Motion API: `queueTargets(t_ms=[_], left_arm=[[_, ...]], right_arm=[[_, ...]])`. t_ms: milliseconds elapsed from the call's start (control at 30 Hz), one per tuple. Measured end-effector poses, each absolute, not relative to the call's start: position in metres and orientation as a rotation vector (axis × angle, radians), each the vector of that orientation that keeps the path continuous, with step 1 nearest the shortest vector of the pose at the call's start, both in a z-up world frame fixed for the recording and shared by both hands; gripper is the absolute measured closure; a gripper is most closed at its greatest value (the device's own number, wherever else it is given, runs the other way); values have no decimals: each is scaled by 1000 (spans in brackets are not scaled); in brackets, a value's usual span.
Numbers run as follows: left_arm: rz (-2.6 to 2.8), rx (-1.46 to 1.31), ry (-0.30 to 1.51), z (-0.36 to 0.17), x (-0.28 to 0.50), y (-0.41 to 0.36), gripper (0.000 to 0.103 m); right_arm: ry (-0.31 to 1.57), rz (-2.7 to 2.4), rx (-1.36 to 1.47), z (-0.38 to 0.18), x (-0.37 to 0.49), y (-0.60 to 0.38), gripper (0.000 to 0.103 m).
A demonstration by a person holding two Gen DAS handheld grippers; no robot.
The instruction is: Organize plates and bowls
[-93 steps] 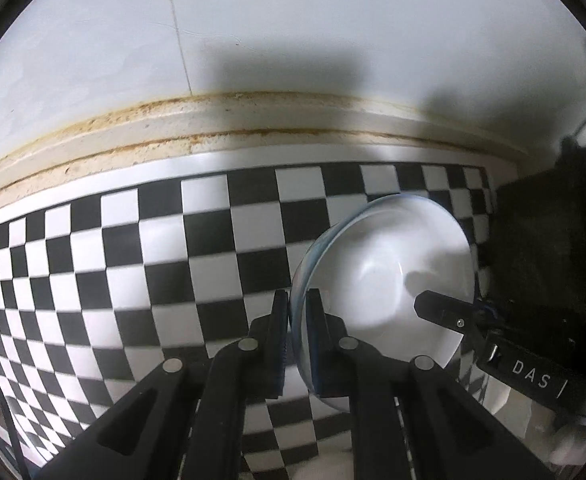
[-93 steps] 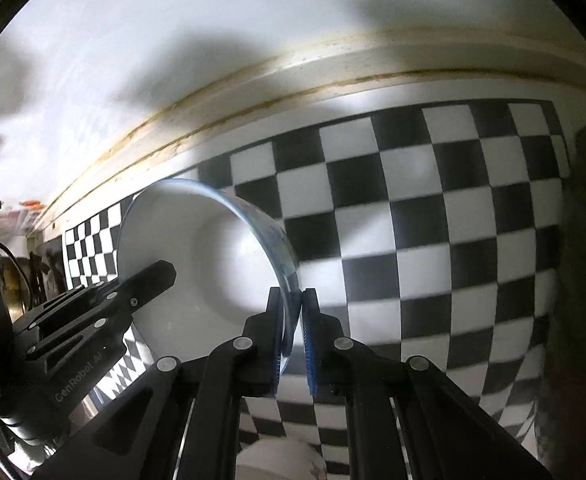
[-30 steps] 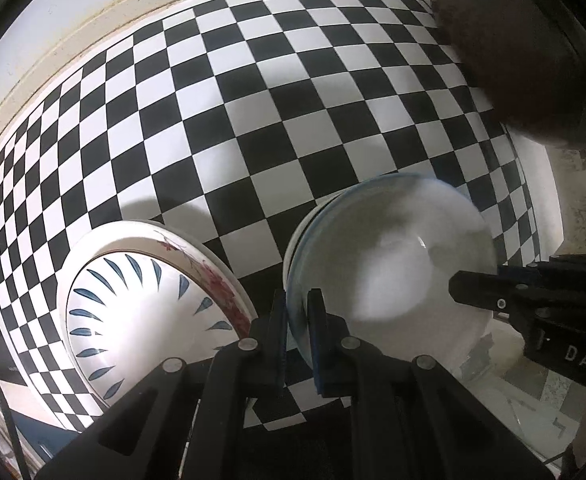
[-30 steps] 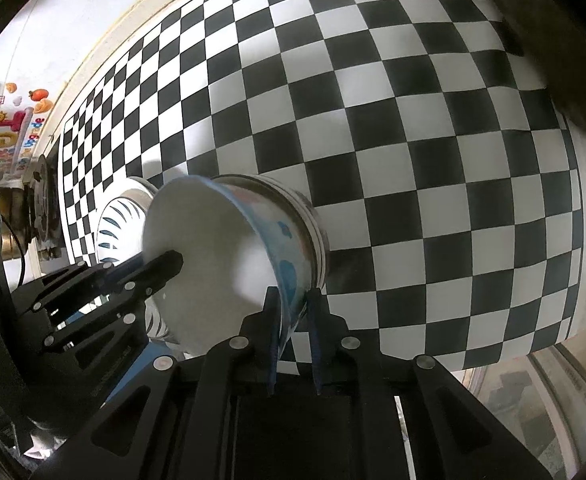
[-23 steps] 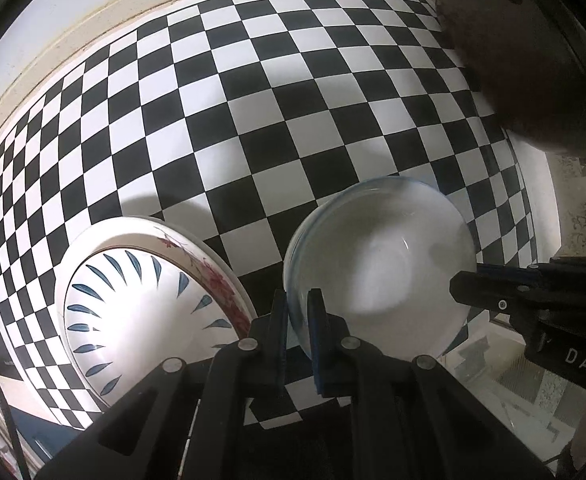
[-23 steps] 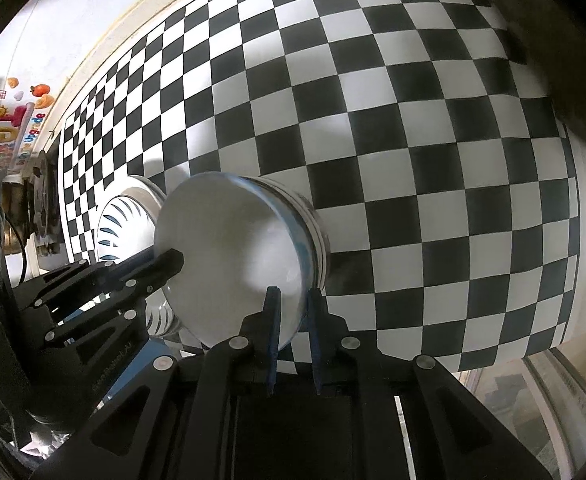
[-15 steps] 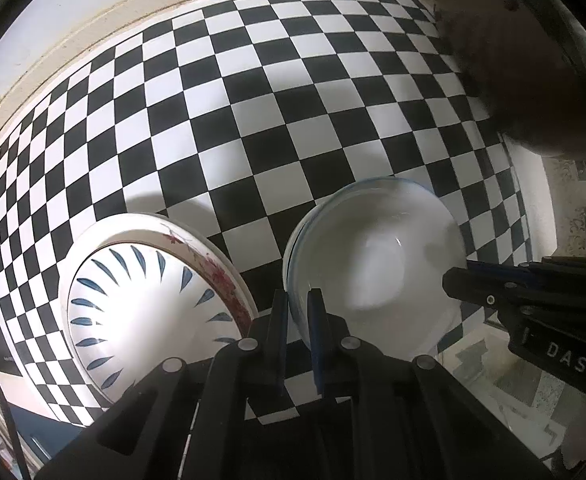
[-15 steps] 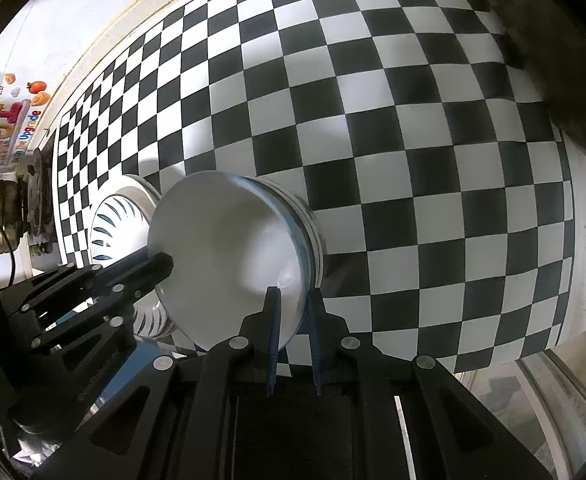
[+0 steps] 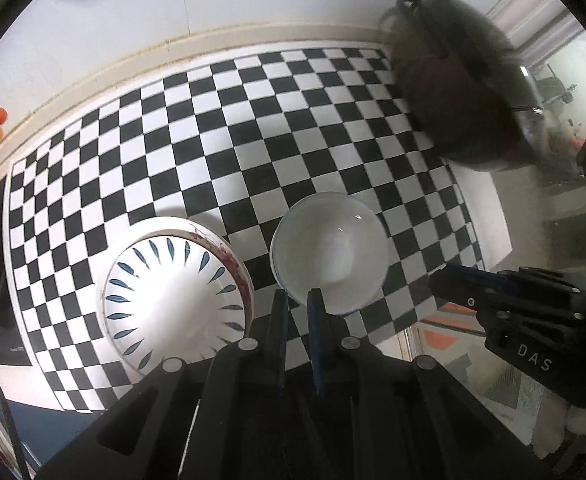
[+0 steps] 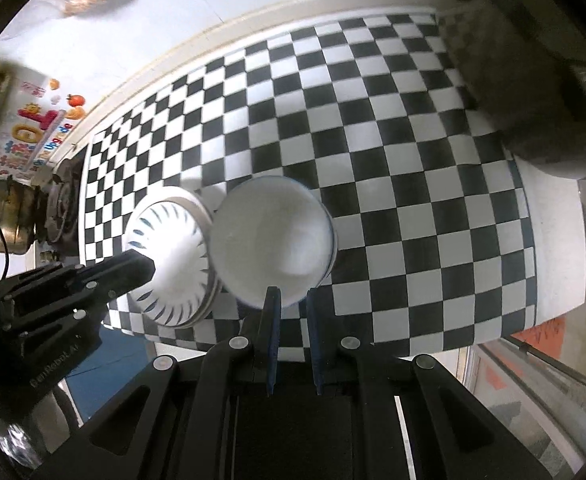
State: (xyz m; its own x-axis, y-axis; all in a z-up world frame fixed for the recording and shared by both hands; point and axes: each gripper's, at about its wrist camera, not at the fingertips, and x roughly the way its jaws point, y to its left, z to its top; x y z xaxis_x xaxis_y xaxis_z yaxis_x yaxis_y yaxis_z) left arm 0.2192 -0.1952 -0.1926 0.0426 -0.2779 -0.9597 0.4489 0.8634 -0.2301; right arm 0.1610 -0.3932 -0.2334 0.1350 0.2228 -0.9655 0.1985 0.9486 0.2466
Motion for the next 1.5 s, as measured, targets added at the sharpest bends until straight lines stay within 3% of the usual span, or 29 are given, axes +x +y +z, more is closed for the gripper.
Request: queueTargets(t_ms=[467, 500, 667, 1067, 1500], left_arm=[[-585, 171, 1374, -161, 204, -191, 93], [-586, 166, 1373, -162, 206, -192, 92], [-591, 119, 1415, -180, 223, -196, 78], [-579, -77, 1702, -298, 296, -216, 76], [-592, -57, 1846, -354, 313, -236, 74]], right_arm=[[1371, 12, 352, -188, 135, -388, 85], [1374, 11, 349, -189, 136, -389, 82], [1384, 16, 378, -198, 146, -400, 27], [1466, 15, 461, -294, 184, -438, 21], [1557, 88, 678, -382, 207, -445, 20]])
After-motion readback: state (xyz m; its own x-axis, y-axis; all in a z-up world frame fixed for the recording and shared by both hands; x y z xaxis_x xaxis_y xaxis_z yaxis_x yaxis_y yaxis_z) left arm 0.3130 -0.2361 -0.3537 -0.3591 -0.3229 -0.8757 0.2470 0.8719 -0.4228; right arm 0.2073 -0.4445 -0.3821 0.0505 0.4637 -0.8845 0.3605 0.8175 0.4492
